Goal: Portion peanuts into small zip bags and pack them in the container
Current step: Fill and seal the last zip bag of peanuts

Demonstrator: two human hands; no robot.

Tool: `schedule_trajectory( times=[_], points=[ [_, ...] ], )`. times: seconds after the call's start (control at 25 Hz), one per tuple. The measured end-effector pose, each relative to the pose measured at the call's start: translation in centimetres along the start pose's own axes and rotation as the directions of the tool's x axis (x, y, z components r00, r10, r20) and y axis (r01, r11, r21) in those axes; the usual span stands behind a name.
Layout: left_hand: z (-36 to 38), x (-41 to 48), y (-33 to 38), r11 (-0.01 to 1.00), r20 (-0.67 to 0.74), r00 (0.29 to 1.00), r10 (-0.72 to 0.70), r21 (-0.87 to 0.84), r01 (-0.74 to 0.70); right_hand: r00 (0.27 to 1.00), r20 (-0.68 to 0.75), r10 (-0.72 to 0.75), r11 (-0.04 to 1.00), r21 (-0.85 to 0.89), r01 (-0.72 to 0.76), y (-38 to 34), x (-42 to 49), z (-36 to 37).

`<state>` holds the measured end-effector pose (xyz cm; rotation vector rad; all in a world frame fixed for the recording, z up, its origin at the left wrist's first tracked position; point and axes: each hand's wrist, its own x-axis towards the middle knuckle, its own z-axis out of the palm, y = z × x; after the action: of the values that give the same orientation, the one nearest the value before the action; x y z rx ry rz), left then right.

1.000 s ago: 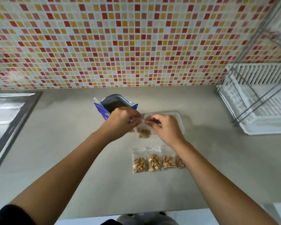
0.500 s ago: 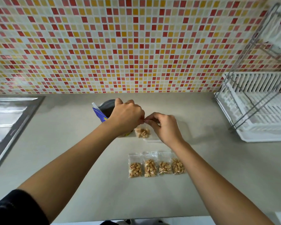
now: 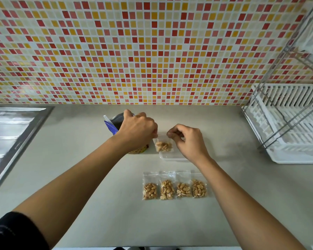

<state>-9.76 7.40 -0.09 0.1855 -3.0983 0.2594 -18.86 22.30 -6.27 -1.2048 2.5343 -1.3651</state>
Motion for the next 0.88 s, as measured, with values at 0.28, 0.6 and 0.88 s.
schedule_trajectory(
  times=[0.28,0.6,0.88],
  points=[
    [0.5,-1.1,0.0,0.945,0.026,0.997,-0.077,-0.316,0.081,0.999,0.043,0.027,0.999,0.029,-0.028,-0.8,-0.3,-1.1],
    [7.4,-6.3,-0.5,0.184,0.307,0.938,-0.162,-0.924,0.335,0.966,0.232,0.116,0.941,0.287,-0.182,-1.9,-1.2,1.5],
    [15.8,-11.5,-1.1,-0.341,0.706,0.665,-0.245,-0.704,0.622,0.894,0.39,0.223,0.962,0.059,-0.266,1.5,-3.7,11.3]
  ],
)
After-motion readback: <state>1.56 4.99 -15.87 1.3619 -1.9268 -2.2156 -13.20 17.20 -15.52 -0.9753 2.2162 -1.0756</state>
